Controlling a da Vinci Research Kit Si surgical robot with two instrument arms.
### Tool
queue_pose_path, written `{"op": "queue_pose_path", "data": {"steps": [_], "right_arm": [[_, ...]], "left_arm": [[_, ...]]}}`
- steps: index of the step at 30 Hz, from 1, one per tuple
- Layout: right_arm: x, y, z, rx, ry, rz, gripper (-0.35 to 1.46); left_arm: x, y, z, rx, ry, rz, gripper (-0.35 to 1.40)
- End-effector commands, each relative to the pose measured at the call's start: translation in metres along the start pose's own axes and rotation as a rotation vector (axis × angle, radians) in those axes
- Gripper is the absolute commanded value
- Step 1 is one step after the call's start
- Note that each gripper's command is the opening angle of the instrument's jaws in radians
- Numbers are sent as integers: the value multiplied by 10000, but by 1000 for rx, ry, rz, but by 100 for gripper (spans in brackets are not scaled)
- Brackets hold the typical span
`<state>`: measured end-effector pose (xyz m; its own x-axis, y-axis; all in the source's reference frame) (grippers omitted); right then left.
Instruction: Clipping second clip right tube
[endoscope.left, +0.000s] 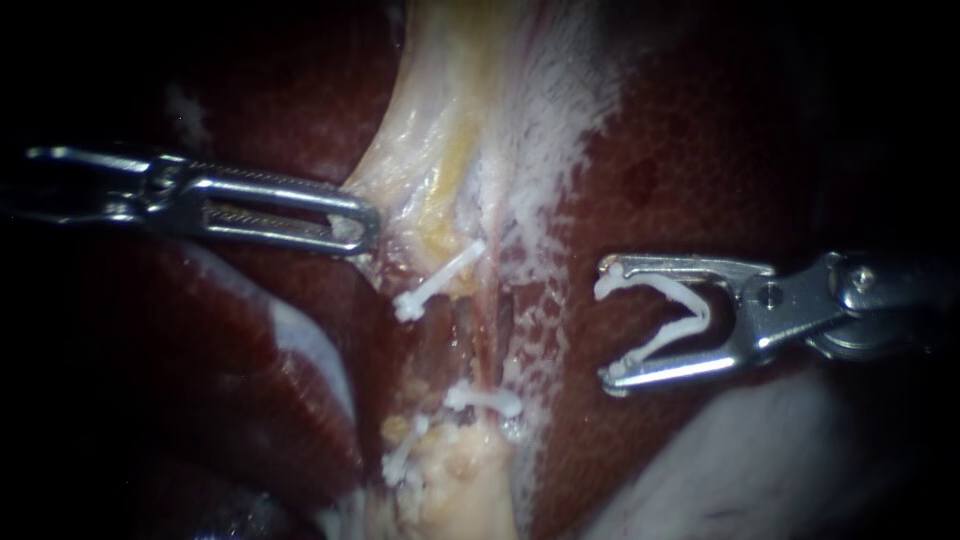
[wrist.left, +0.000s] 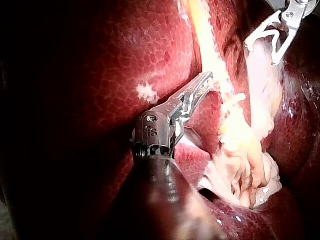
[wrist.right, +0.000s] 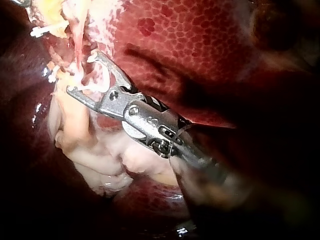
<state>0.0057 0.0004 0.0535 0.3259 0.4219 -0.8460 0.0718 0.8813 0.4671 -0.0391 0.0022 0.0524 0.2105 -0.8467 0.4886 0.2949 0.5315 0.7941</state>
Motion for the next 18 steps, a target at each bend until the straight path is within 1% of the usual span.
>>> {"op": "queue_pose_path", "data": {"steps": [1,5,8,11,13,15,18], "right_arm": [[0,0,0,0,0,0,60],[-1,-1,1,-1,0,-1,60],[-6,-4,8,-1,-1,-5,60],[-13,-6,18,8,0,38,60],[-19,-9,27,16,-1,57,60],[-28,-13,39,25,-2,90,60],[-41,-16,56,38,-4,115,60]], "left_arm": [[0,0,0,0,0,0,-35],[0,-1,-1,0,0,0,-35],[0,-3,-4,1,1,-1,-35],[-6,-8,-12,-4,-1,-4,-35],[-10,-13,-18,-5,-2,-7,-35],[-13,-21,-23,-4,-2,-10,-35],[-17,-38,-29,-3,-1,-12,-35]]}}
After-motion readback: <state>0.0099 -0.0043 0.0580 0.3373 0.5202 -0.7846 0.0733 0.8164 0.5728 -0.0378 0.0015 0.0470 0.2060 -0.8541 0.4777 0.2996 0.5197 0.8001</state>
